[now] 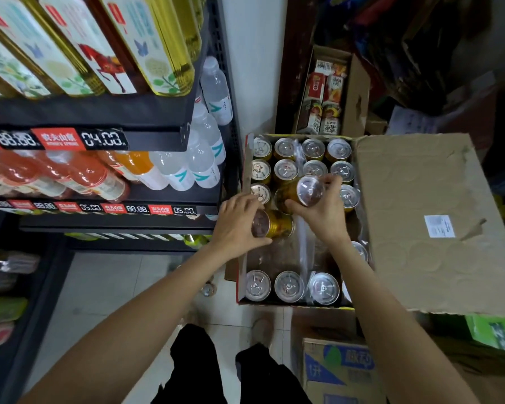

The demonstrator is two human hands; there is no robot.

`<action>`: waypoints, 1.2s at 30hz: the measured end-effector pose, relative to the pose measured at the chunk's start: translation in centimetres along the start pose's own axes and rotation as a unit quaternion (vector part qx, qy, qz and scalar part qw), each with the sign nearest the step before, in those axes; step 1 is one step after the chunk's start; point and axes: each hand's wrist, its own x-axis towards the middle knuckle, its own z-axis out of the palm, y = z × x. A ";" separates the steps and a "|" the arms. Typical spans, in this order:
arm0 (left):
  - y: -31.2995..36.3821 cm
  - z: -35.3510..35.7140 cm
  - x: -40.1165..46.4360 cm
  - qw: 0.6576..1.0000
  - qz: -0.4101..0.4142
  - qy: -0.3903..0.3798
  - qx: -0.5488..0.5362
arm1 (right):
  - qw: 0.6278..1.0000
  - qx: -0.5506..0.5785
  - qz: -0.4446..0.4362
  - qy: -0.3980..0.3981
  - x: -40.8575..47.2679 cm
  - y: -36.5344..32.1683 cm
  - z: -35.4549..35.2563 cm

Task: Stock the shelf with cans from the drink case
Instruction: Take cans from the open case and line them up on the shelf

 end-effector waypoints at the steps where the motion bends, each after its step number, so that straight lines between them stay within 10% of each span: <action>1: 0.1 -0.7 -0.7 0.996 -0.020 0.009 -0.081 | 0.998 0.058 0.012 -0.002 -0.5 -0.6 -0.8; 9: 1.0 -6.2 -5.2 0.820 -0.152 0.050 -0.549 | 0.967 0.227 0.034 -0.107 -3.8 -5.1 -3.5; 21: 0.1 -18.4 -11.4 0.651 -0.197 0.207 -0.704 | 0.922 0.293 0.132 -0.213 -6.2 -17.8 0.2; 36: -5.0 -41.4 -18.6 0.743 -0.054 0.425 -0.514 | 0.844 0.273 -0.203 -0.415 -9.4 -42.0 4.7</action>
